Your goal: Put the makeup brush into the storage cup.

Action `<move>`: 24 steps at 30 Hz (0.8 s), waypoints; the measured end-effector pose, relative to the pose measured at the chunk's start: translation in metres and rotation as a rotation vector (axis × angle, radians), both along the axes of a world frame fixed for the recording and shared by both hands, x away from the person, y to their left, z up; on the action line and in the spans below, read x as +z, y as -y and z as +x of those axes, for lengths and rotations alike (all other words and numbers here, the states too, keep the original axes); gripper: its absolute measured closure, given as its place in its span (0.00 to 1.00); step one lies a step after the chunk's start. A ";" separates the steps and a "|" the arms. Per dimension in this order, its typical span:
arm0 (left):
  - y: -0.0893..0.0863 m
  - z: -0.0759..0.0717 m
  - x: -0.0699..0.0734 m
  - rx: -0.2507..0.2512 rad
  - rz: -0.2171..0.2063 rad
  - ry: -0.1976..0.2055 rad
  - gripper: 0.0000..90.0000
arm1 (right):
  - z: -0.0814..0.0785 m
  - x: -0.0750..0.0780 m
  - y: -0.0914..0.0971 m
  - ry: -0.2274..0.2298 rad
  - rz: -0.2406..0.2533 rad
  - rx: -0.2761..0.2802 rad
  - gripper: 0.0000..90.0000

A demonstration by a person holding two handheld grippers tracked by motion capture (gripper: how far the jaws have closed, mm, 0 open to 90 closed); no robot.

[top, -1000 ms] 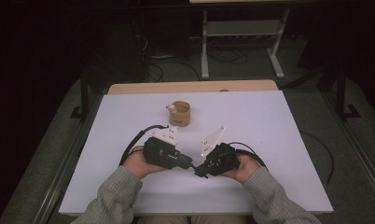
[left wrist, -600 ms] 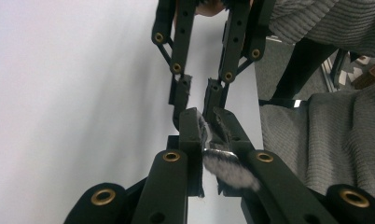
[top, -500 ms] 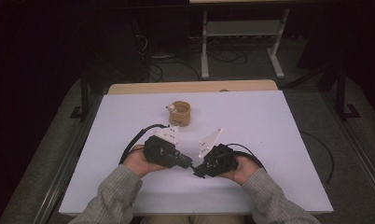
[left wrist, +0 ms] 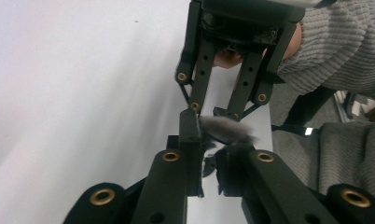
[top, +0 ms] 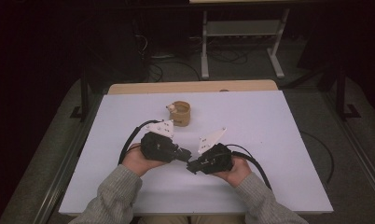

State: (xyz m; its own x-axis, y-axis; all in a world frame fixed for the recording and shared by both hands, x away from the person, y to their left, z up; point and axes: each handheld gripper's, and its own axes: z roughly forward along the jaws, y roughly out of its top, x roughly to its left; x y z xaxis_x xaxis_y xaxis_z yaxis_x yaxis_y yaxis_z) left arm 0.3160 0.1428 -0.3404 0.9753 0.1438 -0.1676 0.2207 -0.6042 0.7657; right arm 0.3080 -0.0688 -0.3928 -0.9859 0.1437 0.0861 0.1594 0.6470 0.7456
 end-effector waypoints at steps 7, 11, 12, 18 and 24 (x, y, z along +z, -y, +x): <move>0.004 -0.002 -0.003 -0.003 0.029 0.005 0.92 | 0.002 -0.003 -0.003 -0.017 -0.035 -0.013 0.80; 0.005 -0.002 -0.004 -0.004 0.032 0.002 0.92 | -0.001 -0.002 -0.005 0.005 -0.047 0.004 0.91; 0.005 -0.001 -0.003 0.006 0.027 0.001 0.91 | -0.001 -0.002 -0.005 0.014 -0.049 0.004 0.92; 0.001 -0.001 -0.003 0.032 0.012 0.010 0.79 | 0.001 -0.002 0.001 -0.046 0.017 -0.037 0.92; 0.001 0.000 -0.003 0.030 -0.001 -0.004 0.89 | -0.001 -0.004 -0.003 -0.040 0.024 -0.035 0.92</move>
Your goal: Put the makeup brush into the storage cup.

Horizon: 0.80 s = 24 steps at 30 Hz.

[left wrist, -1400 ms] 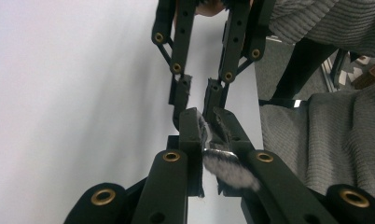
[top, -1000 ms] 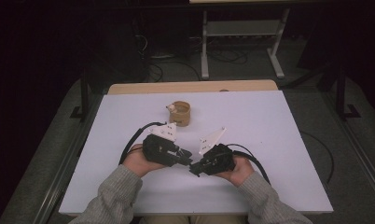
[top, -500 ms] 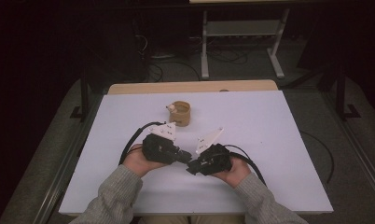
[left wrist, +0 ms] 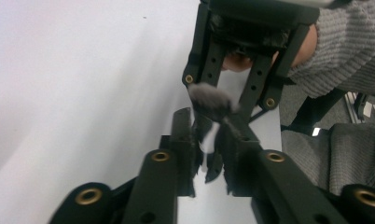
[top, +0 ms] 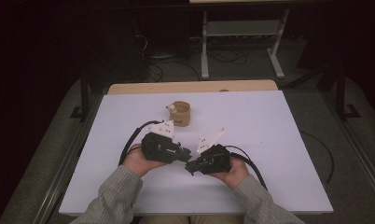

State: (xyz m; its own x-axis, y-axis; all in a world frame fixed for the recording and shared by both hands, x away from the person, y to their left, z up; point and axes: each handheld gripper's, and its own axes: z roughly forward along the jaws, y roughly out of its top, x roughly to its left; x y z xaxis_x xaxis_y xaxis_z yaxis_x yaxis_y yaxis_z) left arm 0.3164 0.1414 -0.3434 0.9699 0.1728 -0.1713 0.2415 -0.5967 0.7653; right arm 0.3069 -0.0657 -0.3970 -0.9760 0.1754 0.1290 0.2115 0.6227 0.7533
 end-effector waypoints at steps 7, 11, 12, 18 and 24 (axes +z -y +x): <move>0.003 0.000 0.001 -0.010 0.016 0.010 0.92 | 0.000 0.000 0.001 0.012 0.001 -0.006 0.82; 0.002 0.001 0.002 -0.001 0.020 0.015 0.92 | 0.001 0.000 0.008 0.010 -0.002 -0.025 0.71; 0.002 0.002 0.002 0.000 0.023 0.018 0.92 | 0.001 0.000 0.011 0.017 -0.006 -0.031 0.69; 0.000 0.007 0.001 0.017 0.031 0.004 0.92 | 0.006 0.002 0.034 -0.019 0.007 -0.088 0.62; 0.000 0.010 0.002 0.026 0.046 0.000 0.92 | 0.007 0.003 0.053 -0.051 0.033 -0.153 0.57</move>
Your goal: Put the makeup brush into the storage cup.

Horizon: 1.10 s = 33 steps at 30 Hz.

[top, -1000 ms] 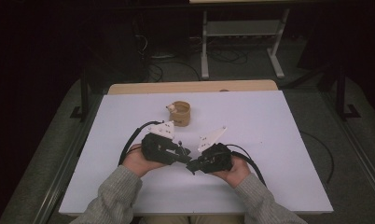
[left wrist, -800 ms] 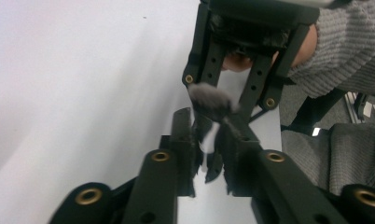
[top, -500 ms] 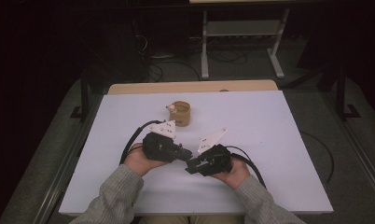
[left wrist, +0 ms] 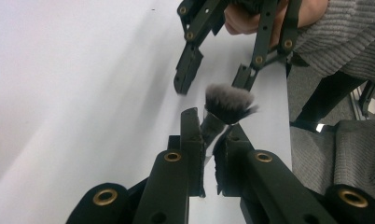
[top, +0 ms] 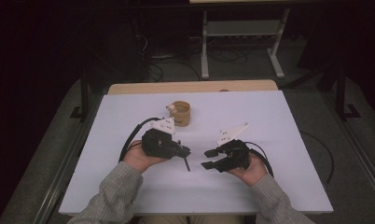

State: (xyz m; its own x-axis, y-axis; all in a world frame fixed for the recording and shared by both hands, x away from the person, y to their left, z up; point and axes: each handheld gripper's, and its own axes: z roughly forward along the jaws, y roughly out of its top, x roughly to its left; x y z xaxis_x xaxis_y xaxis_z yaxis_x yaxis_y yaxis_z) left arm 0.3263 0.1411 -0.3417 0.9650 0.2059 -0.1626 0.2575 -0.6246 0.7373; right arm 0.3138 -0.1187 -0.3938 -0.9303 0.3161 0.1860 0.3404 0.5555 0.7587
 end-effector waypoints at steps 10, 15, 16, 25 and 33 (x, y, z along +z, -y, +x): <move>-0.004 0.007 0.001 0.024 0.002 -0.009 0.92 | -0.001 -0.006 0.026 -0.012 0.000 -0.055 0.49; -0.008 0.011 0.002 0.041 0.006 -0.002 0.92 | 0.000 -0.008 0.036 -0.010 0.005 -0.088 0.46; -0.008 0.011 0.002 0.047 0.007 -0.006 0.92 | 0.000 -0.008 0.038 -0.021 0.012 -0.098 0.45; -0.010 0.020 0.002 0.057 0.020 -0.012 0.92 | 0.002 -0.010 0.050 -0.028 0.010 -0.130 0.42; -0.014 0.027 0.000 0.078 0.027 -0.029 0.92 | 0.003 -0.012 0.061 -0.022 0.017 -0.154 0.39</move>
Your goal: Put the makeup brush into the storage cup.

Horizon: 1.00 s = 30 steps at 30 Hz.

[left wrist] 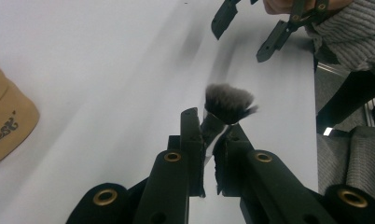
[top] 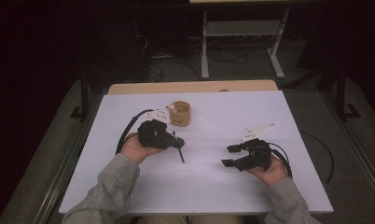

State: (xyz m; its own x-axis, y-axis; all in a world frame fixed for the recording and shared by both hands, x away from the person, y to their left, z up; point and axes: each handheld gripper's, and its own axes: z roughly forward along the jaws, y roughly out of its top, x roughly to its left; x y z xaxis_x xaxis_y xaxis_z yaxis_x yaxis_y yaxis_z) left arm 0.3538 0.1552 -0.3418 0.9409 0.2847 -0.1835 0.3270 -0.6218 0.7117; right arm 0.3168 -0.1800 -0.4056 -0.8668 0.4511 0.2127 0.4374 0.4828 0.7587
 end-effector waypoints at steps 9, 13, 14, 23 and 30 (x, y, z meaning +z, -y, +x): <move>-0.001 0.012 -0.001 0.025 -0.006 -0.016 0.92 | -0.001 -0.003 0.009 0.007 -0.024 -0.033 0.35; -0.003 0.017 -0.001 0.034 -0.005 -0.015 0.92 | -0.002 -0.003 0.011 0.012 -0.023 -0.041 0.35; -0.003 0.017 -0.001 0.041 -0.005 -0.014 0.92 | -0.002 -0.003 0.012 0.014 -0.022 -0.044 0.35; -0.008 0.029 0.010 0.076 -0.007 -0.005 0.92 | -0.003 -0.004 0.018 0.010 -0.019 -0.056 0.34; -0.010 0.041 0.014 0.098 -0.001 -0.011 0.92 | -0.002 -0.005 0.020 0.012 -0.018 -0.063 0.33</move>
